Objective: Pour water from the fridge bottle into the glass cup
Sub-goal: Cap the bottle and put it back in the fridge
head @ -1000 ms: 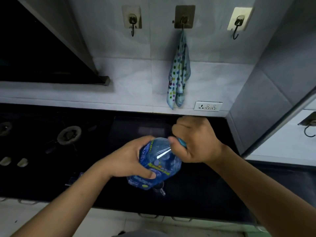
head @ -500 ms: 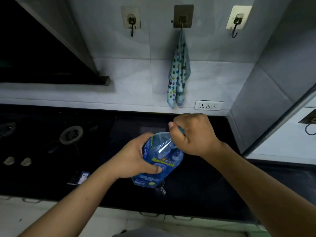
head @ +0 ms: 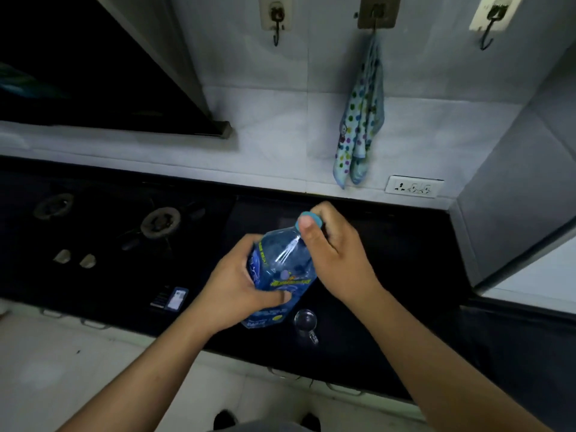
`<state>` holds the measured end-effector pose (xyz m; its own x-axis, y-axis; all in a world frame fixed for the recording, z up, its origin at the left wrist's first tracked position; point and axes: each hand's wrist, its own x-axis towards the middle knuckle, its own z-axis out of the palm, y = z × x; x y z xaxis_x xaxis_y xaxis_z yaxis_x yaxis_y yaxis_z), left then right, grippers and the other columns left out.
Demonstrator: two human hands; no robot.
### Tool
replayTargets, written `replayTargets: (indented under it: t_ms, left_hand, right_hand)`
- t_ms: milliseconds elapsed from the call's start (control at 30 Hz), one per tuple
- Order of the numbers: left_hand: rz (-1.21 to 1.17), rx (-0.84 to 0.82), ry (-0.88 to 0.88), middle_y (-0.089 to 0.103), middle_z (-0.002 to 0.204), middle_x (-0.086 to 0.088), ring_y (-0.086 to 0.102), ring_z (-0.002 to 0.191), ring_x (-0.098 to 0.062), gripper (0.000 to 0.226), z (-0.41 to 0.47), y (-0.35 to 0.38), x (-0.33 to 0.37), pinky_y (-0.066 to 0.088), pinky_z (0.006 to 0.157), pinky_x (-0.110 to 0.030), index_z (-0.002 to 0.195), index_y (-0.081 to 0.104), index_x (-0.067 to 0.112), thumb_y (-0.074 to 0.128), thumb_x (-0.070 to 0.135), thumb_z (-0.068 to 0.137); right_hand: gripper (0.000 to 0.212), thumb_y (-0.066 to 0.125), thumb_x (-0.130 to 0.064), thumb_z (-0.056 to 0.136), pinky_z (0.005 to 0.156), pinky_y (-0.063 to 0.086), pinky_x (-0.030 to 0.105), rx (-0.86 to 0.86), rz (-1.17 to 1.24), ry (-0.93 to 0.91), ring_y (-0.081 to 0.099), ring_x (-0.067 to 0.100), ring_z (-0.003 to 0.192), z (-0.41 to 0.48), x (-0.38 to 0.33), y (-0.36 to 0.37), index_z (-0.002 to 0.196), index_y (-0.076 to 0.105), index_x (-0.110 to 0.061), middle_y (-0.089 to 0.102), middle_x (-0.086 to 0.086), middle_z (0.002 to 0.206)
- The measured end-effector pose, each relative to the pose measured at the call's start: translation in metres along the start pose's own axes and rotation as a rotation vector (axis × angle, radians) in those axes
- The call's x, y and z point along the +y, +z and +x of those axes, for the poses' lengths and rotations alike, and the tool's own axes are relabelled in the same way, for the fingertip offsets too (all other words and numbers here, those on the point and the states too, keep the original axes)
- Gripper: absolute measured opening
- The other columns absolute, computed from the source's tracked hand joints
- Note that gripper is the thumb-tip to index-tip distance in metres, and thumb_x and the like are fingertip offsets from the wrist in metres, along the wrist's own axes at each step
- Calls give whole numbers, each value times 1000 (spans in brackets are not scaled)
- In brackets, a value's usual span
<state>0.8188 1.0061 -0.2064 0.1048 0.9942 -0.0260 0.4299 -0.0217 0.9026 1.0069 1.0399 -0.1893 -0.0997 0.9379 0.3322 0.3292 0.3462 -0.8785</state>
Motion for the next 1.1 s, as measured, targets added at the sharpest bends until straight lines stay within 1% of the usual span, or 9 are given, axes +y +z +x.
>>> replayTargets:
  t_ms: [67, 167, 267, 367, 600, 767, 867, 933, 1100]
  left_hand:
    - [-42, 64, -19, 74, 107, 12, 73, 96, -8, 73, -8, -14, -4, 57, 82, -23, 116, 58, 33, 93, 16, 55]
    - [-64, 167, -47, 75, 107, 9, 74, 97, -10, 72, -25, -42, -13, 58, 82, -24, 115, 59, 33, 95, 12, 57]
    - [-79, 252, -77, 74, 105, 11, 74, 93, -9, 71, -48, -75, -22, 58, 77, -22, 117, 58, 25, 92, -5, 62]
    - [-108, 361, -102, 75, 105, 8, 74, 92, -11, 74, -81, -114, -33, 59, 76, -22, 119, 58, 21, 94, -3, 59]
    - [-197, 606, -152, 74, 110, -5, 74, 98, -22, 75, -186, -213, -74, 62, 85, -40, 121, 57, 22, 90, 9, 55]
    - [-177, 787, -188, 75, 108, -1, 74, 98, -19, 78, -282, -292, -104, 61, 87, -40, 121, 58, 25, 92, 21, 51]
    - [-167, 906, -204, 75, 108, -1, 74, 98, -17, 75, -344, -335, -120, 60, 86, -36, 120, 58, 22, 91, 13, 54]
    - [-166, 984, -223, 75, 109, 0, 74, 98, -15, 73, -381, -359, -128, 60, 85, -33, 120, 58, 20, 89, 8, 56]
    - [-176, 1201, -311, 74, 110, 0, 74, 100, -18, 72, -474, -401, -148, 61, 85, -35, 122, 58, 21, 90, 9, 58]
  right_hand:
    - [56, 40, -67, 93, 73, 47, 31, -53, 212, 72, 58, 15, 81, -10, -1, 18, 92, 57, -13, 61, 2, 87]
    - [78, 44, -86, 78, 92, 54, 42, -163, 537, 268, 65, 20, 110, -25, -6, 51, 115, 64, -21, 70, 4, 117]
    - [89, 46, -88, 73, 102, 49, 48, -334, 704, 350, 59, 19, 125, -36, -20, 85, 133, 56, -24, 65, 2, 133]
    - [93, 44, -87, 76, 112, 39, 54, -490, 770, 398, 54, 21, 132, -49, -40, 128, 141, 52, -22, 60, 3, 140]
    - [88, 40, -83, 82, 115, 34, 54, -748, 790, 446, 50, 23, 135, -91, -105, 251, 143, 51, -20, 56, 8, 144]
    - [81, 22, -69, 89, 112, 39, 49, -900, 841, 483, 53, 24, 132, -127, -163, 353, 141, 53, -15, 59, 10, 140]
    - [82, 29, -73, 86, 108, 43, 47, -1037, 866, 456, 54, 27, 130, -154, -206, 415, 136, 57, -15, 61, 13, 136]
    - [87, 43, -80, 80, 108, 42, 48, -1142, 865, 428, 54, 28, 130, -172, -233, 450, 138, 56, -16, 60, 14, 137]
    - [98, 58, -83, 72, 110, 41, 52, -1385, 832, 363, 54, 28, 131, -221, -289, 535, 140, 53, -13, 60, 14, 138]
